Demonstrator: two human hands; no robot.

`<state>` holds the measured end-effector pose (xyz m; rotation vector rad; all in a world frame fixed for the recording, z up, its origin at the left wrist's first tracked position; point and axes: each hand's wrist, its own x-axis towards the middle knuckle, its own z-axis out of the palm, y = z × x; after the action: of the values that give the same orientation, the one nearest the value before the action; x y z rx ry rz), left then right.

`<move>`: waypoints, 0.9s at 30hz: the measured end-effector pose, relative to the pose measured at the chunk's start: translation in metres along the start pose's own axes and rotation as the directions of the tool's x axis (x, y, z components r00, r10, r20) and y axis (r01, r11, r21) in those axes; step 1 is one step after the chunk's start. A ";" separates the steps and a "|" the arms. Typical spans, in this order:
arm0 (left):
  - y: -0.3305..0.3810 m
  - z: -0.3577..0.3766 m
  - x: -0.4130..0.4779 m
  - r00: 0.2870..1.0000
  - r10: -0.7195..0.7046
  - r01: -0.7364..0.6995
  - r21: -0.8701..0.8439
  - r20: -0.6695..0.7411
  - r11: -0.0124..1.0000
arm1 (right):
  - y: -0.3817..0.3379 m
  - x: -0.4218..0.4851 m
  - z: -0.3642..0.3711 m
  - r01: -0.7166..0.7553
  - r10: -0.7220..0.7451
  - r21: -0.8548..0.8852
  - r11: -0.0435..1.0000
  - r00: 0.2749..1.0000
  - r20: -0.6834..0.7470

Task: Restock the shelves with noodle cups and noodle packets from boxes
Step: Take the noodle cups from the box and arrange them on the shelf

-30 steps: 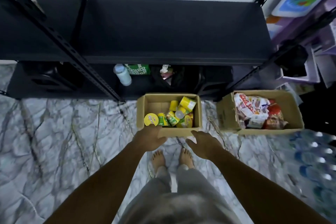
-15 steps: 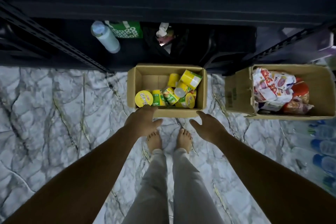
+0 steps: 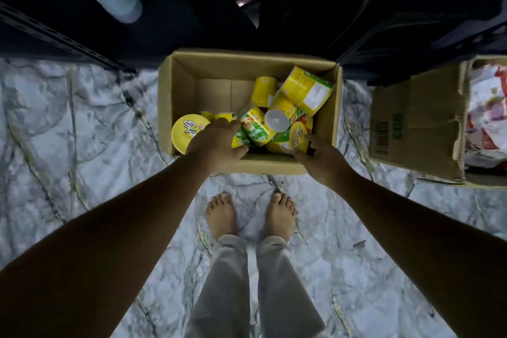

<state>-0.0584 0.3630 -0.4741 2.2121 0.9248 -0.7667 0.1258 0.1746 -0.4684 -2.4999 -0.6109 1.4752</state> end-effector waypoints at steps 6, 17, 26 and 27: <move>-0.022 0.029 0.044 0.992 0.122 -0.118 0.314 0.006 0.942 | 0.012 0.061 0.030 -0.054 0.055 0.078 0.995 0.998 -0.008; -0.039 0.027 0.075 0.973 0.231 -0.212 0.492 0.022 0.844 | 0.046 0.140 0.046 -0.095 0.086 0.168 0.981 0.994 0.061; -0.041 0.013 0.048 0.918 0.256 -0.261 0.025 -0.302 0.965 | 0.015 0.094 0.026 -0.062 0.067 0.052 0.997 0.993 -0.094; -0.037 0.008 0.042 0.922 0.215 -0.258 -0.096 -0.321 0.961 | 0.012 0.085 0.026 -0.047 0.055 0.075 0.996 0.992 -0.116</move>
<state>-0.0640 0.3956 -0.5205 2.3038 0.8031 -0.2410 0.1423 0.1985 -0.5531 -2.5429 -0.4690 1.3290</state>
